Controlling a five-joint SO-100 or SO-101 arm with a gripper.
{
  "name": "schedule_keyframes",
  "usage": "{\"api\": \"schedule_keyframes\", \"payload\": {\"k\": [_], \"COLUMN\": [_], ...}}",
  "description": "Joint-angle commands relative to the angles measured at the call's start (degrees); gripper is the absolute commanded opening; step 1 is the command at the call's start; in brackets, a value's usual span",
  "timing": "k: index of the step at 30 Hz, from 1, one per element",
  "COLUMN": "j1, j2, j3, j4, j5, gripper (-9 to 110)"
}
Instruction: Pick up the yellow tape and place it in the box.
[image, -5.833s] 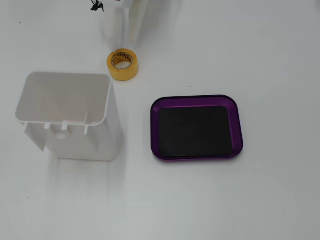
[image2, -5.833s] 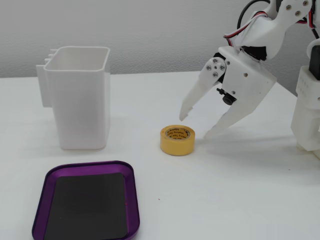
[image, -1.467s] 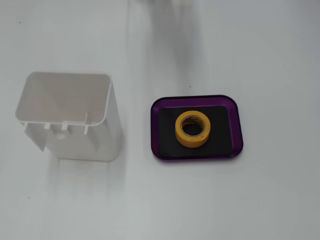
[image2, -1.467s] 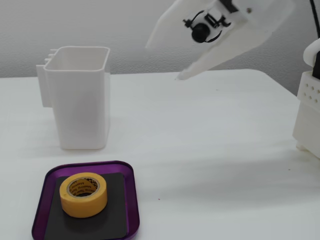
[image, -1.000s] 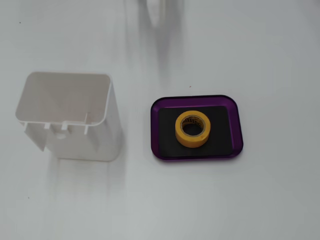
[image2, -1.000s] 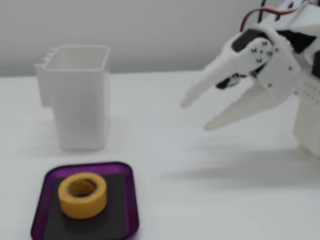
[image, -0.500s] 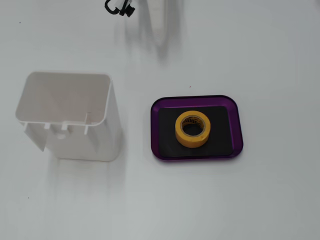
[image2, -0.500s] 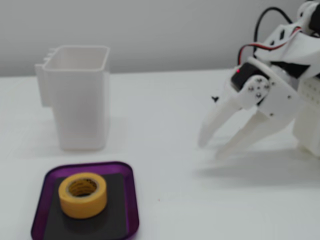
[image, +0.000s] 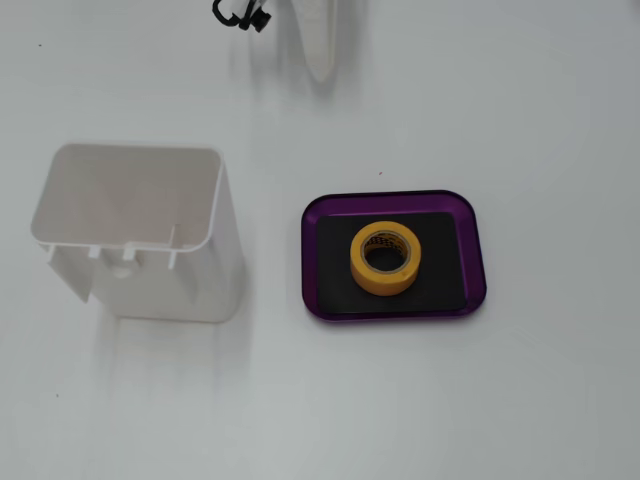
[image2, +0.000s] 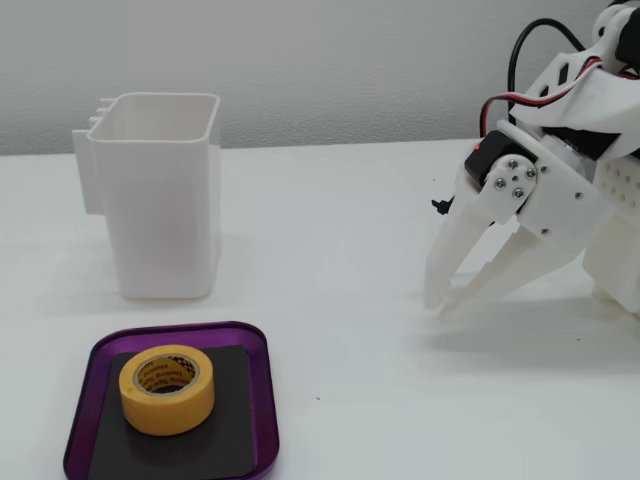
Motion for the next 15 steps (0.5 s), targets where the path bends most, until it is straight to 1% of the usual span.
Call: {"api": "schedule_keyframes", "payload": {"k": [1, 15], "j1": [-0.4, -0.3], "j2": [6.2, 6.2], "j3": [0.3, 0.3], "j4": [0.2, 0.1], "j5": [0.6, 0.5], "gripper": [-1, 0]}}
